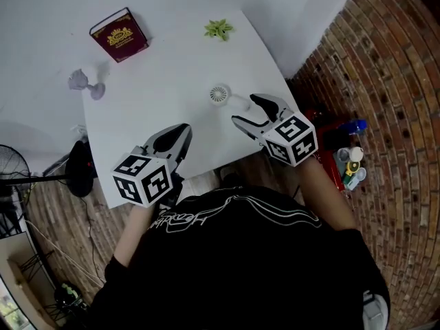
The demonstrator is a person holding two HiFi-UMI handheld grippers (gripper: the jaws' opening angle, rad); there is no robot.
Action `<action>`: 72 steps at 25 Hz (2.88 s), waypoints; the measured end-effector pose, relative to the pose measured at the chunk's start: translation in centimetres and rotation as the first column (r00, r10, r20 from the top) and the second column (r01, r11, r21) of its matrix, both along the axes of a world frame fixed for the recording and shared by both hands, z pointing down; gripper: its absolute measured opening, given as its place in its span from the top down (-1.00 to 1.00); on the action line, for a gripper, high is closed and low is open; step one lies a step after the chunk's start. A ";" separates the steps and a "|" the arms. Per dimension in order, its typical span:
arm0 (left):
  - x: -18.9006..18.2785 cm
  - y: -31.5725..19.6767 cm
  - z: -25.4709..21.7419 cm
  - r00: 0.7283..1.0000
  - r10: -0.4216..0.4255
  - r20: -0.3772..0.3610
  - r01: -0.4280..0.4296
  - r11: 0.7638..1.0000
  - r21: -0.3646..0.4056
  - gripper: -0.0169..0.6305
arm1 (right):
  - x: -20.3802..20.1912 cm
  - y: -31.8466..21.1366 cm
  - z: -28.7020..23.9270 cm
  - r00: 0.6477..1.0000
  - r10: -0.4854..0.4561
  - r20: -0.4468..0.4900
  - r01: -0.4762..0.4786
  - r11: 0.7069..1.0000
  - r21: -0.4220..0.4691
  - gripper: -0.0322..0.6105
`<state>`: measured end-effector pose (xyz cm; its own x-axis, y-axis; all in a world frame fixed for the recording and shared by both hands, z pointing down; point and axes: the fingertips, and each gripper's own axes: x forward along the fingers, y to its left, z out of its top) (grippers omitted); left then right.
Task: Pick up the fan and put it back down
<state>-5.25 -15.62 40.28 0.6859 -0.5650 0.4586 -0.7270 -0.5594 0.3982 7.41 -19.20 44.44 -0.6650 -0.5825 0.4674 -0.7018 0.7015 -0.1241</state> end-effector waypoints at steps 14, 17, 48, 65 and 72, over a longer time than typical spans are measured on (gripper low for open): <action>-1.7 -3.2 0.7 0.993 -0.118 0.019 0.118 0.993 -0.002 0.83 | -1.1 -5.0 8.5 0.965 -0.171 -0.198 0.153 0.983 -0.100 -0.07; -1.7 -3.6 1.1 0.991 -0.135 0.023 0.135 0.991 -0.001 0.83 | -1.3 -5.6 10.4 0.951 -0.210 -0.226 0.185 0.975 -0.126 -0.08; -4.8 -3.6 4.0 0.954 -0.300 -0.023 0.299 0.954 -0.038 0.83 | -2.6 -6.8 15.5 0.893 -0.318 -0.318 0.267 0.944 -0.194 0.30; -4.9 -4.8 2.8 0.972 -0.232 -0.026 0.231 0.973 -0.021 0.83 | -3.0 -7.1 12.0 0.947 -0.231 -0.225 0.199 0.967 -0.157 0.30; -5.5 -4.4 1.5 0.982 -0.188 -0.014 0.188 0.982 -0.026 0.83 | -3.5 -6.5 7.6 0.983 -0.138 -0.123 0.123 0.985 -0.120 0.30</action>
